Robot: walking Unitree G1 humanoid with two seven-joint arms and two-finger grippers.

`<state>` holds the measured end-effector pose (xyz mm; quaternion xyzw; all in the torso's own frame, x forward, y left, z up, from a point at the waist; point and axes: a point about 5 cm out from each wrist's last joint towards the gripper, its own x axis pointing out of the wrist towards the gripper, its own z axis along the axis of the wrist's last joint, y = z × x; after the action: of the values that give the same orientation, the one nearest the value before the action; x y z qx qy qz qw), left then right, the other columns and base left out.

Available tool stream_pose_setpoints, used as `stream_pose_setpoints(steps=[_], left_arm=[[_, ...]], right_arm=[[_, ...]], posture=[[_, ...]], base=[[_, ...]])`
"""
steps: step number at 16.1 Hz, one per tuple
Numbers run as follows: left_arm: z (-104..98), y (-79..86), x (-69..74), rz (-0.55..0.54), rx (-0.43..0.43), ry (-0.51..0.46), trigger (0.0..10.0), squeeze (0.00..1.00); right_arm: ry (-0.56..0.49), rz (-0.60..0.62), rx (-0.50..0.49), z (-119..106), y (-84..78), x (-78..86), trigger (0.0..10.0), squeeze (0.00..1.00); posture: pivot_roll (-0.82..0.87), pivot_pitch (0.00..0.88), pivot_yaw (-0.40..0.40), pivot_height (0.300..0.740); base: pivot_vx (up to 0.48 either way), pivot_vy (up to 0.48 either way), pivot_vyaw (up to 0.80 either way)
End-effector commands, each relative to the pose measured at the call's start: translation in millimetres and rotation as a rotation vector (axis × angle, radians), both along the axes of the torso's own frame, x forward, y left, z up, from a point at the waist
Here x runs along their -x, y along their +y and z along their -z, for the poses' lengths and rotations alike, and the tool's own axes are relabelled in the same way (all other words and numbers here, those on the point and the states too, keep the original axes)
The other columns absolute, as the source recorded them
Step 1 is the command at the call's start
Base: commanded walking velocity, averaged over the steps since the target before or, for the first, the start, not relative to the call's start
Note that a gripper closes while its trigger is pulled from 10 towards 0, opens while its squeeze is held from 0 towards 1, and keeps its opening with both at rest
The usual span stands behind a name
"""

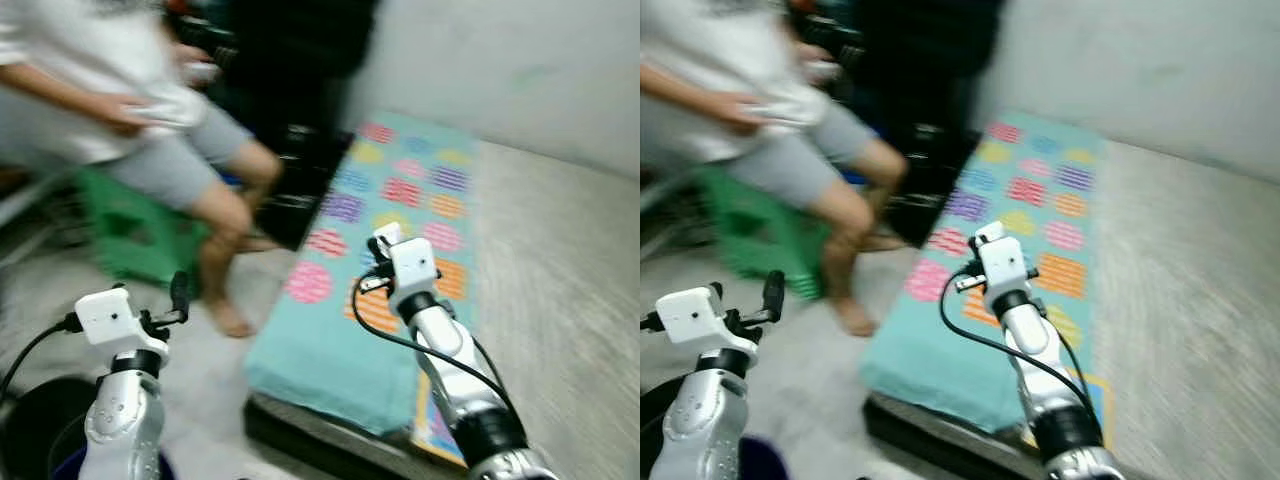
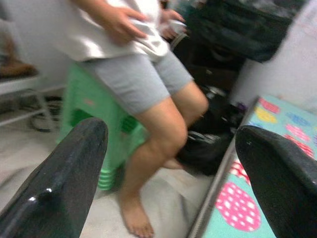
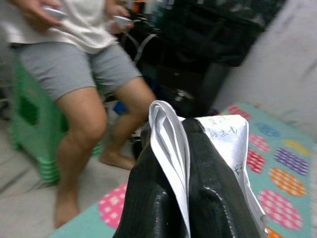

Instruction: Clean up the room

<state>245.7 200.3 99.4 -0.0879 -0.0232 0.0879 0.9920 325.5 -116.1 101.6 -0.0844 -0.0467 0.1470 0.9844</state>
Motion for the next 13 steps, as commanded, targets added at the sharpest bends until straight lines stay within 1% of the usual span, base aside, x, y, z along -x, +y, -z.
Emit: stream_pose_setpoints(steps=[1,3,4,5,6,7,9,10,13], left_arm=[[-0.5,-4.8,0.2,0.022,-0.012,0.005,10.0,0.00],[-0.3,-6.3,5.0,0.024,-0.015,0.009,10.0,0.00],[2.2,-5.2,8.9,0.009,-0.012,0.020,10.0,0.00],[2.3,-5.3,9.6,0.007,-0.011,0.021,10.0,0.00],[6.9,-8.0,14.9,0.000,-0.001,0.036,10.0,0.00],[8.8,-13.6,16.2,0.007,0.000,0.044,10.0,0.00],[7.1,-17.1,14.9,0.012,-0.001,0.041,10.0,0.00],[5.8,-16.5,13.2,0.013,-0.003,0.038,10.0,0.00],[3.0,-15.8,11.9,0.022,0.000,0.026,10.0,0.00]], right_arm=[[0.000,-0.004,0.001,0.5,-2.6,1.9,10.0,0.00],[0.011,-0.032,0.002,2.0,1.2,5.1,10.0,0.00],[0.012,-0.040,0.003,1.9,3.1,6.1,10.0,0.00],[0.012,-0.040,0.002,1.8,3.0,6.4,10.0,0.00],[0.016,-0.053,0.003,1.9,4.8,7.4,10.0,0.00],[0.019,-0.056,0.002,2.5,5.1,8.5,10.0,0.00],[0.017,-0.065,-0.001,1.7,8.1,8.9,10.0,0.00],[0.014,-0.073,-0.011,-0.5,11.1,8.0,10.0,0.00],[0.020,-0.077,-0.018,-0.4,12.9,8.2,10.0,0.00]], posture=[[0.06,0.000,-0.120,0.740],[0.06,0.001,-0.142,0.740],[0.06,0.012,-0.146,0.740],[0.06,0.012,-0.146,0.740],[0.05,0.028,-0.147,0.740],[0.05,0.031,-0.147,0.740],[0.05,0.032,-0.146,0.740],[0.05,0.030,-0.146,0.740],[0.06,0.030,-0.147,0.740]], base=[[0.000,0.000,0.80],[0.000,0.000,0.80],[0.000,0.000,0.80],[0.000,0.000,0.80],[0.000,0.000,0.80],[0.000,0.000,0.80],[0.000,0.000,0.80],[0.000,0.000,0.80],[0.000,0.000,0.80]])
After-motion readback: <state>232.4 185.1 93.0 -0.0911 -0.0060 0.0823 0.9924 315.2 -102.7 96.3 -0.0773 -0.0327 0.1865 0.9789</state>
